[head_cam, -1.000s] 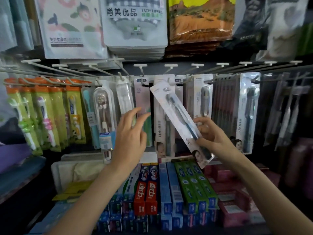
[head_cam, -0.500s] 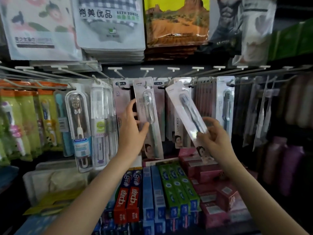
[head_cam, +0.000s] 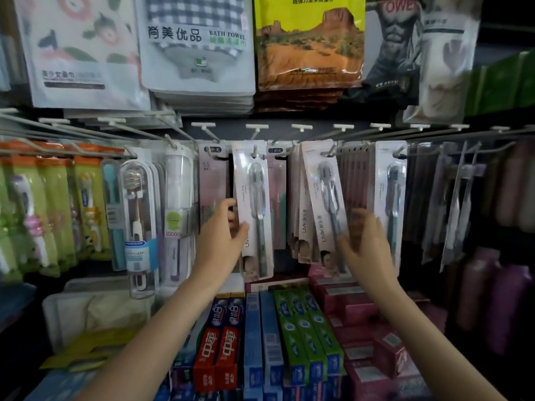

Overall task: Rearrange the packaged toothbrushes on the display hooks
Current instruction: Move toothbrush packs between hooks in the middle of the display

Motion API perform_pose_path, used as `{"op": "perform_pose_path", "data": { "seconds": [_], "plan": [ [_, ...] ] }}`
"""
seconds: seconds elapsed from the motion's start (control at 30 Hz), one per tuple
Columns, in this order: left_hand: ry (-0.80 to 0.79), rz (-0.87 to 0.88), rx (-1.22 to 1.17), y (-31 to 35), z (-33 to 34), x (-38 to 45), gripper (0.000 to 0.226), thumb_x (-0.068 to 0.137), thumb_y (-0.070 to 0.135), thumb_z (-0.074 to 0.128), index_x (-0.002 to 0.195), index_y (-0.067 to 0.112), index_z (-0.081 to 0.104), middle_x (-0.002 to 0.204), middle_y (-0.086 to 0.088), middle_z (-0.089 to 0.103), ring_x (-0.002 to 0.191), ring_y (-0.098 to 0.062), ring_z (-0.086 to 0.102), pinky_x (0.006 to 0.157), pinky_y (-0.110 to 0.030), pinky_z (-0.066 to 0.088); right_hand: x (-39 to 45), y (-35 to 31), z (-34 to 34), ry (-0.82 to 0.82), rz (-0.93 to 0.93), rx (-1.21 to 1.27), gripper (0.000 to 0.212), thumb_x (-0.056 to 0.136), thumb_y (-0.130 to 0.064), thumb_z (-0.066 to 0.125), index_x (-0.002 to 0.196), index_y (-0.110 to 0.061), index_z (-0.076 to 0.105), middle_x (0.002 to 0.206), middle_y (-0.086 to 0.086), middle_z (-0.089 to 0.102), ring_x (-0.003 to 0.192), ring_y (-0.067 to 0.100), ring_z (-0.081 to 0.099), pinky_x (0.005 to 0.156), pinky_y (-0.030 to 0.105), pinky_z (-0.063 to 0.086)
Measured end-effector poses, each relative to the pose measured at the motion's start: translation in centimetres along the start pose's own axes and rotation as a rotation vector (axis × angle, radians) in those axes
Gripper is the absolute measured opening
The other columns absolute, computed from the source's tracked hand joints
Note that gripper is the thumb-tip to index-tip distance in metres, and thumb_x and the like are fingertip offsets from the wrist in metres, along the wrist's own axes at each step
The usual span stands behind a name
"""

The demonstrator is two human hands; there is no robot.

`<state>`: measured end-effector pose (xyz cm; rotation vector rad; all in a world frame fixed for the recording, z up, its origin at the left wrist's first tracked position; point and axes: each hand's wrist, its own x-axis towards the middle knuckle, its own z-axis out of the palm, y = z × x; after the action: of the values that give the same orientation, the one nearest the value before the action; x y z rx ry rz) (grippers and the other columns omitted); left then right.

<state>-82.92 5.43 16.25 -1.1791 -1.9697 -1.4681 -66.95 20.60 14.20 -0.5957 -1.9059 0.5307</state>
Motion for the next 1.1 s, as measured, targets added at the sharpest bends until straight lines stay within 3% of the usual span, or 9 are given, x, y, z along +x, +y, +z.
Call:
{"op": "perform_pose_path", "data": {
  "seconds": [0.1, 0.17, 0.3, 0.43, 0.53, 0.67, 0.87, 0.97, 1.1],
  "plan": [
    [0.093, 0.204, 0.165, -0.9, -1.4, -1.5, 0.032, 0.087, 0.009, 0.056, 0.118, 0.011, 0.053, 0.103, 0.003, 0.056, 0.092, -0.008, 0.054, 0.080, -0.007, 0.038, -0.4, -1.7, 0.9, 0.157, -0.168, -0.129, 0.047, 0.084, -0.002, 0.060, 0.127, -0.002, 0.042, 0.120, 0.018, 0.040, 0.111, 0.031, 0.040, 0.090, 0.028, 0.030],
    [0.199, 0.350, 0.350, -1.8, -2.9, -1.8, 0.030, 0.087, 0.011, 0.049, 0.116, 0.011, 0.056, 0.110, -0.003, 0.057, 0.105, -0.015, 0.047, 0.091, -0.020, 0.034, -0.8, -4.4, 1.3, 0.214, -0.280, -0.046, 0.040, 0.084, 0.001, 0.058, 0.122, -0.002, 0.046, 0.115, 0.013, 0.043, 0.107, 0.021, 0.041, 0.090, 0.022, 0.031],
    [0.180, 0.470, 0.649, -4.3, -5.4, -1.6, 0.033, 0.088, 0.021, 0.049, 0.119, 0.019, 0.059, 0.133, -0.006, 0.050, 0.130, -0.025, 0.032, 0.107, -0.044, 0.018, -2.2, -10.5, 4.4, -0.242, -0.402, 0.273, 0.039, 0.090, -0.001, 0.050, 0.127, -0.012, 0.045, 0.116, -0.004, 0.049, 0.107, 0.001, 0.048, 0.092, 0.008, 0.039],
    [0.003, 0.515, 0.862, -6.6, -5.7, -2.0, 0.025, 0.078, 0.024, 0.066, 0.102, 0.018, 0.069, 0.146, -0.005, 0.038, 0.139, -0.028, 0.016, 0.112, -0.049, 0.002, -2.5, -11.7, 11.4, -0.444, -0.270, 0.231, 0.056, 0.092, -0.003, 0.048, 0.143, -0.004, 0.025, 0.147, 0.010, 0.026, 0.134, 0.022, 0.031, 0.107, 0.020, 0.024],
    [0.011, 0.536, 0.911, -7.6, -6.2, -1.9, 0.018, 0.078, 0.017, 0.064, 0.094, 0.013, 0.071, 0.144, -0.008, 0.040, 0.138, -0.030, 0.020, 0.113, -0.049, 0.005, -1.4, -11.5, 14.8, -0.369, -0.091, 0.228, 0.069, 0.092, -0.007, 0.052, 0.145, 0.003, 0.008, 0.151, 0.018, 0.017, 0.140, 0.029, 0.019, 0.110, 0.023, 0.016],
    [0.043, 0.561, 0.935, -8.3, -7.0, -1.9, 0.036, 0.083, 0.023, 0.037, 0.093, 0.012, 0.070, 0.142, -0.009, 0.043, 0.138, -0.030, 0.022, 0.113, -0.049, 0.009, 0.9, -11.5, 17.3, -0.329, 0.085, 0.199, 0.070, 0.090, -0.013, 0.056, 0.144, -0.001, 0.013, 0.134, 0.021, 0.045, 0.123, 0.035, 0.046, 0.099, 0.036, 0.038],
    [0.049, 0.591, 0.941, -9.5, -7.7, -2.0, 0.031, 0.069, 0.012, 0.071, 0.100, 0.011, 0.068, 0.143, -0.009, 0.041, 0.138, -0.031, 0.021, 0.112, -0.050, 0.008, -0.8, -12.4, 16.3, -0.307, 0.044, 0.228, 0.055, 0.092, -0.005, 0.050, 0.140, -0.006, 0.022, 0.106, 0.015, 0.061, 0.095, 0.029, 0.062, 0.072, 0.025, 0.045],
    [0.059, 0.599, 0.923, -9.7, -7.6, -1.9, 0.031, 0.066, 0.010, 0.076, 0.096, 0.009, 0.069, 0.144, -0.009, 0.040, 0.138, -0.031, 0.021, 0.112, -0.050, 0.009, -2.2, -13.4, 14.7, -0.295, -0.018, 0.238, 0.075, 0.088, -0.002, 0.056, 0.146, -0.008, 0.008, 0.128, 0.015, 0.053, 0.110, 0.027, 0.056, 0.078, 0.017, 0.040],
    [0.074, 0.600, 0.907, -9.8, -7.4, -1.8, 0.033, 0.063, 0.008, 0.079, 0.095, 0.009, 0.070, 0.143, -0.009, 0.042, 0.138, -0.030, 0.020, 0.113, -0.048, 0.007, -3.6, -13.7, 10.8, -0.363, -0.168, 0.094, 0.081, 0.086, -0.007, 0.060, 0.147, -0.015, 0.008, 0.145, 0.007, 0.034, 0.125, 0.022, 0.043, 0.100, 0.027, 0.036]
  ]
}}
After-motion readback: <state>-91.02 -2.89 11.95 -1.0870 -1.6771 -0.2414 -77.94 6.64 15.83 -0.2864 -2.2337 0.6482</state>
